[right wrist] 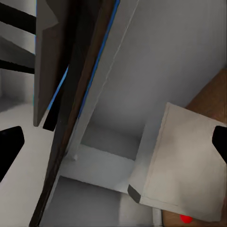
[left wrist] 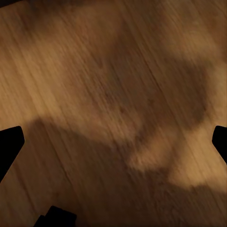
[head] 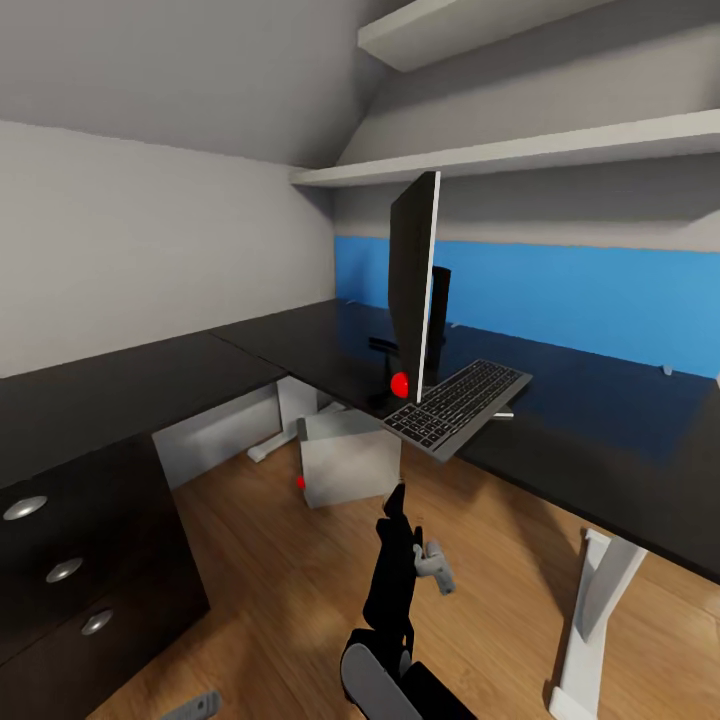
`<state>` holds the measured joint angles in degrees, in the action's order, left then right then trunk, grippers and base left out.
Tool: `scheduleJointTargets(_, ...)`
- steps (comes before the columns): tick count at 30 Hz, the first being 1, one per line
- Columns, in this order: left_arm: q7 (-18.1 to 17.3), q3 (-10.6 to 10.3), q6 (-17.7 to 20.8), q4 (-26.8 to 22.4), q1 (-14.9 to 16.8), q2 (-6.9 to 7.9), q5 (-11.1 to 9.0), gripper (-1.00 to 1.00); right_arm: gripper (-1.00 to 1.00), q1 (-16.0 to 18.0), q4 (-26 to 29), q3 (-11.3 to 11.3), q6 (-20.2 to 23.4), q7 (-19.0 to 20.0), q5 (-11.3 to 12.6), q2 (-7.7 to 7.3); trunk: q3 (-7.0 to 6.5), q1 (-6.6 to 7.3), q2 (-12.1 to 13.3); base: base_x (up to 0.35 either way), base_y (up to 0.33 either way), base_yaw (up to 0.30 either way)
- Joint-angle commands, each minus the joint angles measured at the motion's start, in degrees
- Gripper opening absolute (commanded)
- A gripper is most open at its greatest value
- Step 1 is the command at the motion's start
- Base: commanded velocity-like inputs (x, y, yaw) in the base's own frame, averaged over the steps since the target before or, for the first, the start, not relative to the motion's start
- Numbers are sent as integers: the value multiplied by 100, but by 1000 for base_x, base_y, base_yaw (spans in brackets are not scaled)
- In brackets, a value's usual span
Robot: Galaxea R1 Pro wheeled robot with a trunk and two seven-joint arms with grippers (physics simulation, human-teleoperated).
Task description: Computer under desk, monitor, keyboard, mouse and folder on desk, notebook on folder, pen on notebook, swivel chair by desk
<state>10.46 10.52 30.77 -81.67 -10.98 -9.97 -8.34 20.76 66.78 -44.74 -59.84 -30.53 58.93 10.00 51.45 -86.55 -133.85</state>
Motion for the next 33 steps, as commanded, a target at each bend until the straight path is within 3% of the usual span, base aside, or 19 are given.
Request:
scheduleJointTargets(1, 37, 2, 23, -4, -1, -3, -62, 100, 100, 7, -2, -14, -16, -53, 63, 0, 5, 1, -2, 0, 0, 0)
scheduleJointTargets(10, 27, 2, 26, 11, -1, -3, -63, 100, 100, 7, 76, -41, -16, -37, 210, 0, 5, 1, -2, 0, 0, 0)
scheduleJointTargets(13, 26, 7, 26, 16, -1, -3, -71, 100, 100, 7, 482, -28, -16, -33, 200, 0, 5, 1, -2, 0, 0, 0)
scheduleJointTargets(18, 34, 25, 26, 236, -1, -3, -74, 100, 100, 7, 700, -11, -16, 58, 190, 0, 5, 1, -2, 0, 0, 0)
scheduleJointTargets(27, 29, 21, 17, 367, -1, 28, -75, 100, 100, 7, 694, 3, -16, 151, 232, 0, 5, 1, -2, 6, 0, 0)
scheduleJointTargets(33, 34, 17, 15, 382, -1, 37, -66, 100, 100, 7, 668, 12, -16, 157, 229, 0, 5, 1, -2, 232, 6, 0)
